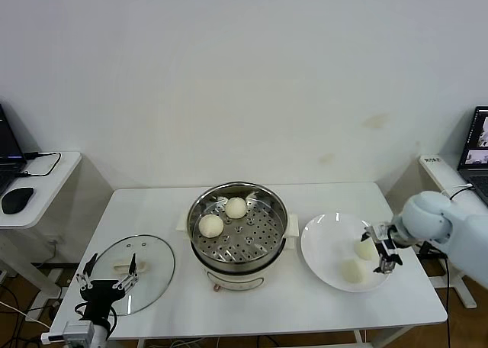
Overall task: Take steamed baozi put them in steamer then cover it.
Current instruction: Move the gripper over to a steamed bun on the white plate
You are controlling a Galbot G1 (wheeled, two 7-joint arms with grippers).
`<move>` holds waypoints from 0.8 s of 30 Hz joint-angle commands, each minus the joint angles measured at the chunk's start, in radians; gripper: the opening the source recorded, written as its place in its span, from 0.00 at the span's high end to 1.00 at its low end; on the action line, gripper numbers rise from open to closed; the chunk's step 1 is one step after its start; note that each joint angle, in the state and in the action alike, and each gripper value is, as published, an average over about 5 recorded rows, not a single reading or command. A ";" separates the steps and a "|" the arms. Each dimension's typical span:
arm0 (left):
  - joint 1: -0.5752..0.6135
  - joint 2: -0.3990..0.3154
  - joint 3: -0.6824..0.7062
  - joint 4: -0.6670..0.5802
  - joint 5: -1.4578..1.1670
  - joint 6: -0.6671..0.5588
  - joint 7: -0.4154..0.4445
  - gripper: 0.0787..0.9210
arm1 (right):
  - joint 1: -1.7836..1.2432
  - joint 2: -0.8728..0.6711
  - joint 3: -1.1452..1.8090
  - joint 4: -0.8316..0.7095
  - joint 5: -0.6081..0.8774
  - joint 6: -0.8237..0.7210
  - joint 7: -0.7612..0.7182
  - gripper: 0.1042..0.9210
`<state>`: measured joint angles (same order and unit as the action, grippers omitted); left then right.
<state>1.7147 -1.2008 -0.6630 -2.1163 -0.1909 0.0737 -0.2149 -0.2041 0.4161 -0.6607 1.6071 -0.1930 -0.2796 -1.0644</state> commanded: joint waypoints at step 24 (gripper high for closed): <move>-0.002 0.001 -0.010 0.003 0.002 0.003 0.003 0.12 | -0.138 0.114 0.088 -0.110 -0.012 -0.005 0.067 0.23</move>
<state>1.7123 -1.1991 -0.6740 -2.1134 -0.1884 0.0761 -0.2127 -0.3269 0.5086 -0.5818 1.5158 -0.2085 -0.2809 -1.0060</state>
